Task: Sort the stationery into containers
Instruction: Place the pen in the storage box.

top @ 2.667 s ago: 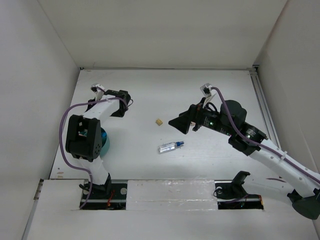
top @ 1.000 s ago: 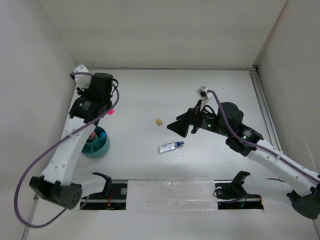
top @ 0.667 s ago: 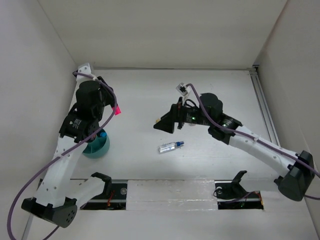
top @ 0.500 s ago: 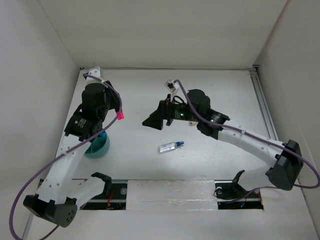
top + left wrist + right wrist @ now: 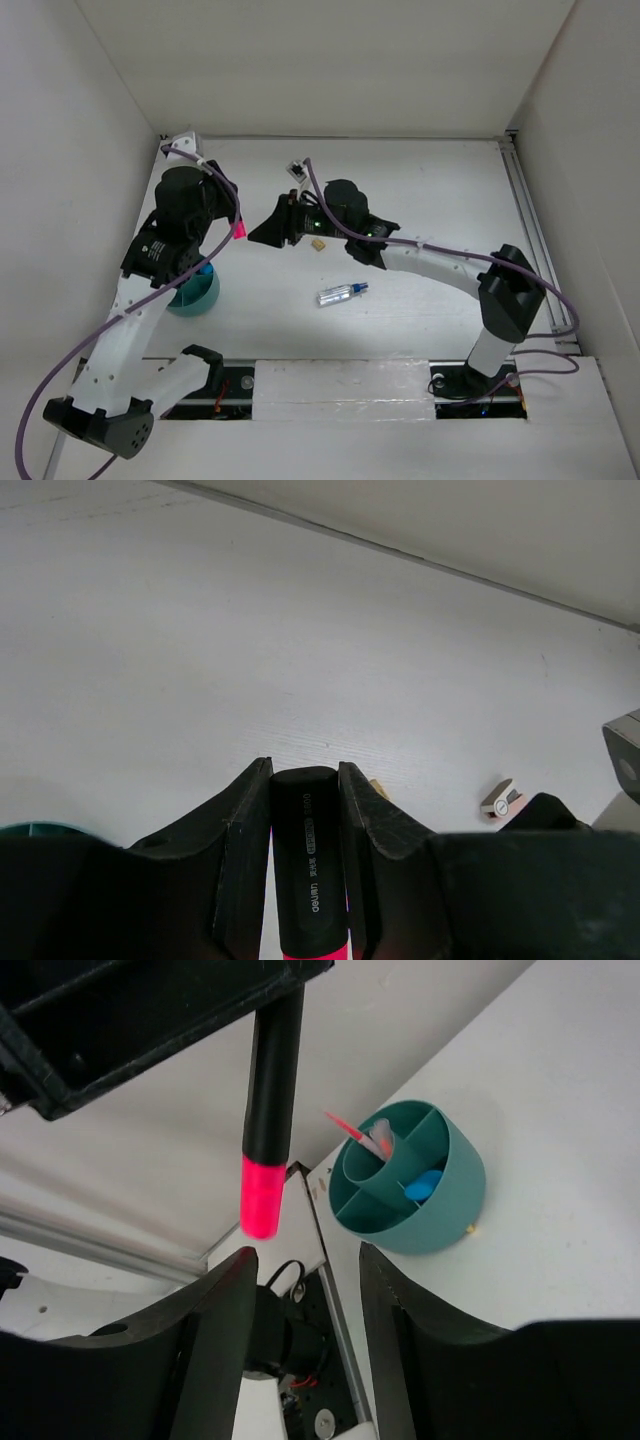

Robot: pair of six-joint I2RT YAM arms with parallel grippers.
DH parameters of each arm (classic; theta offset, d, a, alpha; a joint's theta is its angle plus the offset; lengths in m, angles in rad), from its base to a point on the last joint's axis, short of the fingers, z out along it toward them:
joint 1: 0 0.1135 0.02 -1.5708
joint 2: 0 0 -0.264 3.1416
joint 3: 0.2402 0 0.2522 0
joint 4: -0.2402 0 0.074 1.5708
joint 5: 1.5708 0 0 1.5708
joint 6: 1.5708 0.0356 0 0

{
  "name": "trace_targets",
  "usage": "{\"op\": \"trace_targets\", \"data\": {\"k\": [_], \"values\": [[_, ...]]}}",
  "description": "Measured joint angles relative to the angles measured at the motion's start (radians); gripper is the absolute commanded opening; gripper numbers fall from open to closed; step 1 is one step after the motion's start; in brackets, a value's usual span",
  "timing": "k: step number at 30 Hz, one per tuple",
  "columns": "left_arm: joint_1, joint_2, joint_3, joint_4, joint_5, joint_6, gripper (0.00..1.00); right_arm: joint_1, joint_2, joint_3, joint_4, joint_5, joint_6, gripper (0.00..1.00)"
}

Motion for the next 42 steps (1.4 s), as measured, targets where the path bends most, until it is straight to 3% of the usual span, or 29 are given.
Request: {"op": "trace_targets", "data": {"k": [16, 42], "values": [[0.002, -0.041, 0.01, -0.026, -0.025, 0.0, 0.0, 0.018, 0.105, 0.113, 0.137, -0.03, 0.082, 0.52], [0.003, -0.052, 0.06, -0.103, 0.001, 0.0, 0.0, 0.018, 0.216, 0.183, 0.176, -0.061, 0.115, 0.47]]}}
